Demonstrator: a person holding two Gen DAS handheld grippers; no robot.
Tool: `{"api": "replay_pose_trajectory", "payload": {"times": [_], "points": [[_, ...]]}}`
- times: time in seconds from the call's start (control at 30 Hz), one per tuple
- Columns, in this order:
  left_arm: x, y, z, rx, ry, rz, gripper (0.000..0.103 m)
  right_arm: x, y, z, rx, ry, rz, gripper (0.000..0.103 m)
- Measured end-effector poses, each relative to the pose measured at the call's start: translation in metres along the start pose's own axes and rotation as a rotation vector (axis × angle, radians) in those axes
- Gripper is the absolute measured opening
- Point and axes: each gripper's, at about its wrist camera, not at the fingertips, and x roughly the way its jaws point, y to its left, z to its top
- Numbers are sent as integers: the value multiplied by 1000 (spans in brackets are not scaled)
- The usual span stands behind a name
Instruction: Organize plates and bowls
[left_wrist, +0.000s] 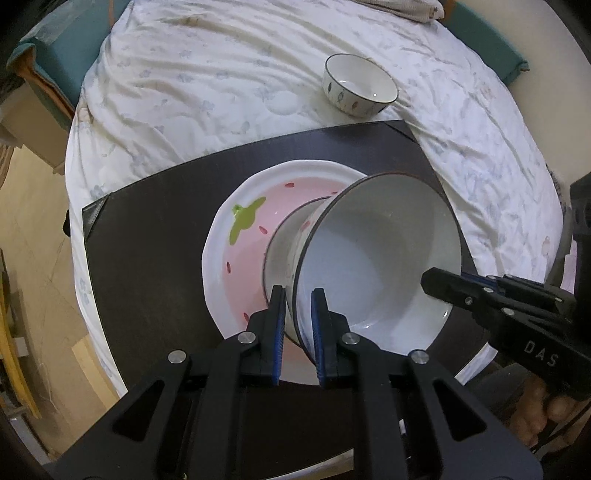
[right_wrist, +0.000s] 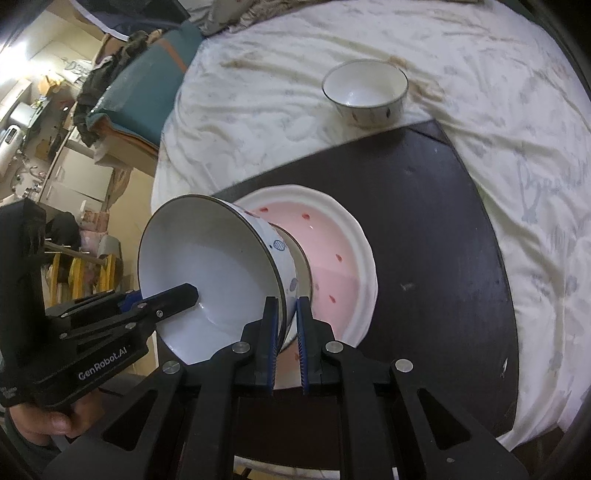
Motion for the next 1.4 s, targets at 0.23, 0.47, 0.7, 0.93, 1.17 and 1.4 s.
{"api": "replay_pose_trajectory", "payload": {"times": [0.23,0.47,0.7,0.93,1.17,1.4], "points": [[3,6,2,-20,10,4,11,12,-3,1,21,40,-3,12],[-5,11,5,-28,-32,1,11,15,-8,4,70,72,17,16],[-2,9,8,-29,-28,12,11,4,-14,9,97,27,52,16],[-3,9,7,-30,-39,19,12,4,-19,14,113,20,79,16],[-16,11,6,-41,-118,68,50,-5,-15,15,86,-18,66,16],[-36,6,9,-11,-242,86,57,-19,-7,14,36,-85,26,16]]}}
